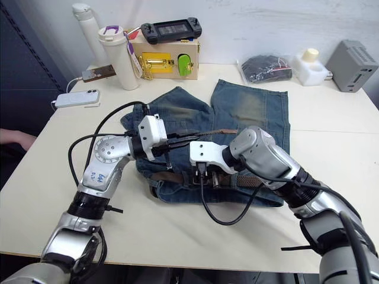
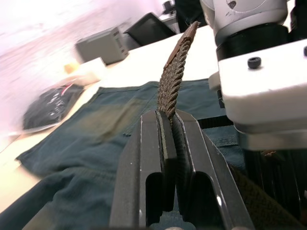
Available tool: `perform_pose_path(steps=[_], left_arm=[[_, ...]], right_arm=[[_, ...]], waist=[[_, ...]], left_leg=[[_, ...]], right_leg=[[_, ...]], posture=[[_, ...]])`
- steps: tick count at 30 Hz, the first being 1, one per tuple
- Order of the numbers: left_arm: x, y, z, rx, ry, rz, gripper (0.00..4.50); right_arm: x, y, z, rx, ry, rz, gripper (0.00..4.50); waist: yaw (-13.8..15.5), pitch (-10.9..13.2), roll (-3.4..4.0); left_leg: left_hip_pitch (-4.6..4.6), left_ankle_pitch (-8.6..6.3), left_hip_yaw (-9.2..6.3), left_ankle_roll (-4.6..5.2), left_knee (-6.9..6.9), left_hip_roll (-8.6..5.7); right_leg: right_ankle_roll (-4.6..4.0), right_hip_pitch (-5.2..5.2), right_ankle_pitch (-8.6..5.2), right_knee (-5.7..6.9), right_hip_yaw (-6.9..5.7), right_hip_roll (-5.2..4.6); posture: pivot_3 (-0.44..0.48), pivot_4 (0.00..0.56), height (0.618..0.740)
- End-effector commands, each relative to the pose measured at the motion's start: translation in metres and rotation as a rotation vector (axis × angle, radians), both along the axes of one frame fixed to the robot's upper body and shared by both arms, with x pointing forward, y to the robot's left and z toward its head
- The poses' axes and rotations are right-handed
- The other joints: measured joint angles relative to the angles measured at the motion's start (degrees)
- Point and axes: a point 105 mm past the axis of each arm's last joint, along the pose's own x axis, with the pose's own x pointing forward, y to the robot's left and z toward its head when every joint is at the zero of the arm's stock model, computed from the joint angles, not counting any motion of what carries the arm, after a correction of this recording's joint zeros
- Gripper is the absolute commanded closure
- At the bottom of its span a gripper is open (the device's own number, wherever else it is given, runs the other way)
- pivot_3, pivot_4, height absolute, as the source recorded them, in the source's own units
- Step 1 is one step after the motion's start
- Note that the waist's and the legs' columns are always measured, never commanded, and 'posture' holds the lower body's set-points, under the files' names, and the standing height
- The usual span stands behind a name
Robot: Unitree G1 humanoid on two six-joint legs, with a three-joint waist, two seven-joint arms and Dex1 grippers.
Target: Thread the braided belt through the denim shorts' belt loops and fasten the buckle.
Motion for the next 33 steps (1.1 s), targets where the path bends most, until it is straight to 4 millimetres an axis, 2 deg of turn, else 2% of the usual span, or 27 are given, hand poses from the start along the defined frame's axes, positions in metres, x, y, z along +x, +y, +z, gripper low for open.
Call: perform_pose_path(steps=[1,9,14,21,25,30,33], left_arm=[[-0.007,-0.009,0.045,-0.086,-0.131,-0.109,4.50],[-0.005,-0.050,0.082,-0.024,-0.235,-0.307,4.50],[-0.017,-0.081,0.106,-0.053,-0.303,-0.408,4.50],[-0.030,-0.107,0.106,-0.042,-0.333,-0.505,4.50],[-0.031,-0.114,0.105,-0.033,-0.345,-0.519,4.50],[-0.027,-0.111,0.100,-0.017,-0.345,-0.512,4.50],[-0.020,-0.099,0.089,0.020,-0.332,-0.498,4.50]], right_arm=[[-0.042,-0.003,-0.079,-0.167,0.275,0.073,4.38],[-0.049,0.000,-0.086,-0.171,0.312,0.089,4.38],[-0.053,0.002,-0.088,-0.169,0.320,0.095,4.38],[-0.060,0.003,-0.090,-0.168,0.328,0.109,4.38],[-0.063,0.005,-0.091,-0.166,0.330,0.119,4.38],[-0.062,0.006,-0.090,-0.153,0.324,0.110,4.38],[-0.058,0.004,-0.089,-0.152,0.313,0.093,4.38]], waist=[[0.0,-0.1,-0.08],[0.2,-0.4,-0.40],[0.2,-0.4,-0.39],[0.5,-0.6,-0.50],[0.8,-0.6,-0.53],[1.4,-0.7,-0.53],[1.6,-0.7,-0.53]], left_leg=[[0.01,0.00,0.00,0.00,-0.01,0.00],[0.06,-0.03,-0.07,-0.05,-0.01,0.04],[0.05,-0.04,-0.08,-0.06,-0.01,0.07],[0.05,-0.04,-0.18,-0.05,0.03,0.04],[0.06,-0.04,-0.29,-0.04,0.04,0.02],[0.22,-0.05,-0.43,-0.03,0.04,0.01],[0.22,-0.05,-0.45,-0.03,0.04,0.00]], right_leg=[[0.00,0.00,0.00,-0.01,0.00,0.00],[0.00,0.13,0.00,-0.07,-0.15,0.00],[0.00,0.15,0.00,-0.11,-0.21,0.00],[0.00,0.27,0.00,-0.22,-0.25,0.00],[0.00,0.36,0.00,-0.29,-0.30,0.00],[0.00,0.67,0.00,-0.46,-0.43,0.01],[0.00,0.67,0.00,-0.47,-0.44,0.01]], posture=[[0.000,0.150,0.645],[0.000,0.150,0.645],[0.000,0.150,0.645],[0.000,0.150,0.645],[0.000,0.150,0.645],[0.000,0.150,0.645],[0.000,0.150,0.645]])
